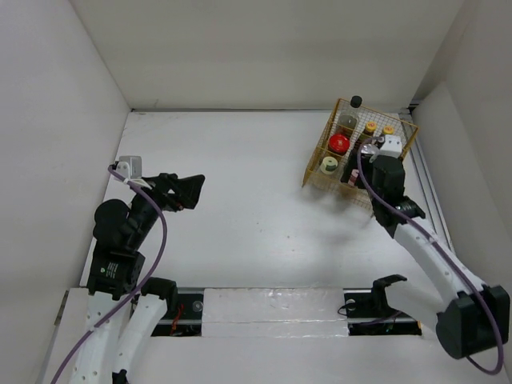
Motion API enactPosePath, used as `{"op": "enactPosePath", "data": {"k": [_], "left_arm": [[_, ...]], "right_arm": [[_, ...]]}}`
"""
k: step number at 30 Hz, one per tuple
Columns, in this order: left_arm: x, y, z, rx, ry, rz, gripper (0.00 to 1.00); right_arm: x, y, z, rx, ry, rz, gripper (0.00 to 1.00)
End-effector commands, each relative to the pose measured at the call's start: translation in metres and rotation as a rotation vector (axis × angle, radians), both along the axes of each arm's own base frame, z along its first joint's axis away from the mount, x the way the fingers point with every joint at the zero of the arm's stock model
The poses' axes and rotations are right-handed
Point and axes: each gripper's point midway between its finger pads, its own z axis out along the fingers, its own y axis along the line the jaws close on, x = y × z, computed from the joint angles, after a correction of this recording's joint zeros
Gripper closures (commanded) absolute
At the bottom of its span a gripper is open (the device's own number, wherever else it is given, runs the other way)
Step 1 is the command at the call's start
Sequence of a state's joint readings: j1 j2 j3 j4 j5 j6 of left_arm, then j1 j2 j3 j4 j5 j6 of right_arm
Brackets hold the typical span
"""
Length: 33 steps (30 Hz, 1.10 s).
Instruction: Organize the condiment bottles
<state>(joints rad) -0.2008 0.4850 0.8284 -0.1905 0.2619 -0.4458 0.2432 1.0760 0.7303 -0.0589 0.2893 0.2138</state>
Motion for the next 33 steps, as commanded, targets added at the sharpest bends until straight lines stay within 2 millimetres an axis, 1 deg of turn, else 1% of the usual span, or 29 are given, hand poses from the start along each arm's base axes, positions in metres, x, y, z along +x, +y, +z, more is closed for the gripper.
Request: {"op": "enactPosePath", "data": {"k": [1,2,3,4,5,8,9,10,11,13,14,15,16,17,18,19,20,21,22,24,25,26,27,28,29,30,31,32,33], "left_arm": [[0.004,-0.005,0.007,0.009,-0.039,-0.029,0.01],[0.004,-0.005,0.007,0.009,-0.039,-0.029,0.01],[0.004,-0.005,0.007,0.009,-0.039,-0.029,0.01],[0.004,-0.005,0.007,0.009,-0.039,-0.029,0.01],[0.004,-0.005,0.007,0.001,-0.035,-0.029,0.01],[0.007,-0.004,0.005,0.002,-0.026,-0.020,0.01],[0.007,-0.004,0.005,0.002,-0.026,-0.020,0.01],[0.007,-0.004,0.005,0.002,-0.026,-0.020,0.01],[0.008,-0.003,0.005,0.002,-0.026,-0.011,0.01],[0.009,-0.001,0.005,0.002,-0.026,0.000,0.01],[0.009,-0.001,0.005,0.002,-0.026,0.000,0.01],[0.009,-0.001,0.005,0.002,-0.026,0.000,0.01],[0.008,-0.002,0.006,-0.006,-0.022,-0.001,0.01],[0.009,0.000,0.006,-0.007,-0.022,0.010,0.01],[0.009,0.000,0.006,-0.007,-0.022,0.010,0.01],[0.010,0.001,0.006,-0.007,-0.022,0.019,0.01],[0.010,0.001,0.006,-0.007,-0.022,0.019,0.01],[0.010,0.001,0.006,-0.007,-0.022,0.019,0.01],[0.010,0.001,0.006,-0.007,-0.022,0.019,0.01],[0.010,0.001,0.006,-0.007,-0.022,0.019,0.01],[0.010,0.001,0.006,-0.007,-0.022,0.019,0.01],[0.010,0.001,0.006,-0.007,-0.022,0.019,0.01],[0.011,0.001,0.002,-0.005,-0.013,0.019,0.01],[0.011,0.001,0.001,-0.005,-0.013,0.019,0.01],[0.011,0.001,0.001,-0.005,-0.013,0.019,0.01],[0.011,0.001,0.001,-0.005,-0.013,0.019,0.01],[0.011,0.001,0.001,-0.005,-0.013,0.019,0.01],[0.011,0.001,0.001,-0.005,-0.013,0.019,0.01],[0.011,0.001,0.001,-0.005,-0.013,0.019,0.01]], "right_arm": [[-0.010,0.013,0.083,0.049,-0.222,0.049,0.01],[-0.022,0.016,0.101,0.058,-0.274,0.074,0.01],[-0.028,0.026,0.117,0.080,-0.313,0.124,0.01],[-0.035,0.039,0.128,0.086,-0.341,0.192,0.01],[-0.047,0.062,0.146,0.091,-0.382,0.319,0.01],[-0.063,0.104,0.169,0.096,-0.427,0.540,0.01],[-0.068,0.119,0.170,0.090,-0.427,0.616,0.01],[-0.083,0.148,0.170,0.107,-0.421,0.757,0.01],[-0.089,0.163,0.172,0.111,-0.426,0.824,0.01],[-0.096,0.192,0.161,0.115,-0.396,0.937,0.01],[-0.111,0.214,0.158,0.134,-0.386,1.032,0.01],[-0.110,0.231,0.149,0.142,-0.370,1.081,0.01],[-0.115,0.243,0.144,0.150,-0.359,1.124,0.01],[-0.128,0.263,0.138,0.161,-0.345,1.192,0.01],[-0.131,0.275,0.129,0.165,-0.335,1.220,0.01],[-0.129,0.291,0.104,0.144,-0.277,1.252,0.01],[-0.130,0.301,0.094,0.136,-0.248,1.258,0.01],[-0.138,0.314,0.084,0.131,-0.226,1.283,0.01],[-0.136,0.325,0.063,0.117,-0.180,1.288,0.01],[-0.140,0.339,0.047,0.112,-0.154,1.315,0.01],[-0.142,0.348,0.047,0.131,-0.165,1.325,0.01],[-0.138,0.352,0.027,0.127,-0.126,1.313,0.01],[-0.138,0.357,0.021,0.132,-0.114,1.310,0.01],[-0.138,0.363,0.009,0.124,-0.095,1.312,0.01],[-0.135,0.362,0.001,0.113,-0.085,1.295,0.01],[-0.136,0.365,-0.007,0.101,-0.071,1.288,0.01],[-0.127,0.364,-0.014,0.083,-0.068,1.245,0.01],[-0.128,0.366,-0.021,0.071,-0.053,1.238,0.01],[-0.124,0.368,-0.033,0.056,-0.030,1.226,0.01]]}}
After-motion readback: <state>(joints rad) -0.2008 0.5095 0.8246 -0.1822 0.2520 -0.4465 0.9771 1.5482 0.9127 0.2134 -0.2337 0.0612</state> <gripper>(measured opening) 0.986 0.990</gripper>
